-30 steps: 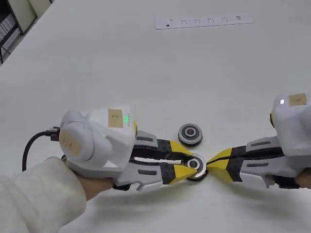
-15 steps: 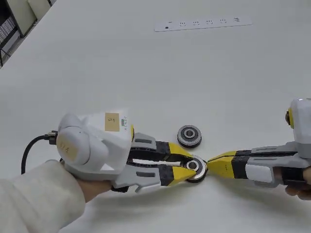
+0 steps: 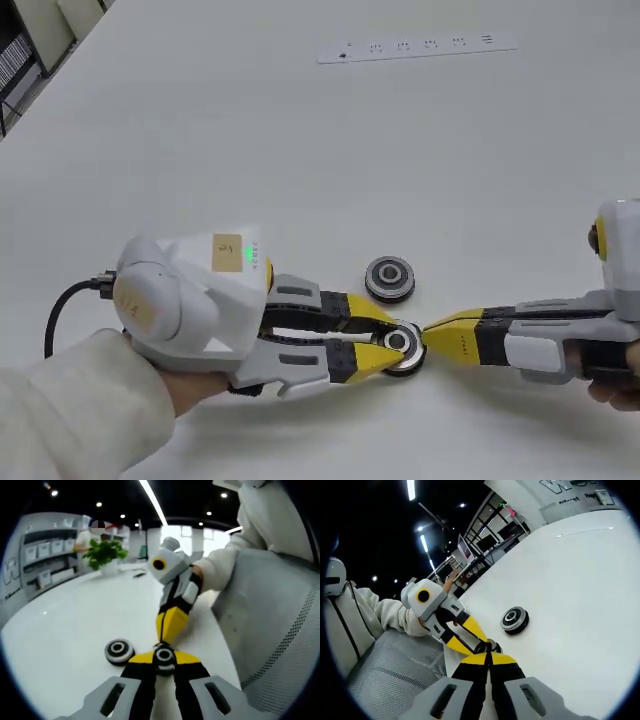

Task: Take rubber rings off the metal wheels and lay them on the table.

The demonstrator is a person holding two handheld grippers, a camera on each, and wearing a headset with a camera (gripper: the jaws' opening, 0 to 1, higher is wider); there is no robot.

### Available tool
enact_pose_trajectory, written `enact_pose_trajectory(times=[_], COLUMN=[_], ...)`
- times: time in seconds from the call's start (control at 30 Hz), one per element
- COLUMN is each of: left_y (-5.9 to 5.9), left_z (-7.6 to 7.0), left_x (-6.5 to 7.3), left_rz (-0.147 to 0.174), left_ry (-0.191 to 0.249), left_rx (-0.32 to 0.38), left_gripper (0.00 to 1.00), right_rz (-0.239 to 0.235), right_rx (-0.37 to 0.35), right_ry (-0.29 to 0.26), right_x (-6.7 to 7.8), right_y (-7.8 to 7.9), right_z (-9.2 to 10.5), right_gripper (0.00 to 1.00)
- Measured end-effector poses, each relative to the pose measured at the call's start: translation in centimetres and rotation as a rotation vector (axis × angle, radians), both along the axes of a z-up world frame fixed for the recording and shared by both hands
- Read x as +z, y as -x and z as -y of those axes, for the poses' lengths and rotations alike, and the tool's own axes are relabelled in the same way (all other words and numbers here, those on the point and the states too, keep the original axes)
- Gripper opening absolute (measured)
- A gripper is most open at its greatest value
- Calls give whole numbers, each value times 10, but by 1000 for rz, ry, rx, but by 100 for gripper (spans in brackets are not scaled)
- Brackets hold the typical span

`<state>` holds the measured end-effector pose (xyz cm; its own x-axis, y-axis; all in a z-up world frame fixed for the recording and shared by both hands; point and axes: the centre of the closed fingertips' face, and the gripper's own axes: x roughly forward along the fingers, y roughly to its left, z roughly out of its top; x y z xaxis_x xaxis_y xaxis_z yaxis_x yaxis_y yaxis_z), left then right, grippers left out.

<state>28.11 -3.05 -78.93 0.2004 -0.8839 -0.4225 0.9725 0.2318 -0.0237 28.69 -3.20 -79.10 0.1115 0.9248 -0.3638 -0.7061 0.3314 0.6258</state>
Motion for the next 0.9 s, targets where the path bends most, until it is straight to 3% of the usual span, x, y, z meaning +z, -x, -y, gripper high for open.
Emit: enact_pose_trajectory(times=[0.9], left_y=[2], left_z=[0], left_x=[1], left_rz=[1], left_ry=[4], left_rx=[0], left_gripper=[14], right_rz=[11], right_rx=[20], right_ry=[-11], right_x=[2], right_y=[3], right_z=[-5], right_gripper=[0])
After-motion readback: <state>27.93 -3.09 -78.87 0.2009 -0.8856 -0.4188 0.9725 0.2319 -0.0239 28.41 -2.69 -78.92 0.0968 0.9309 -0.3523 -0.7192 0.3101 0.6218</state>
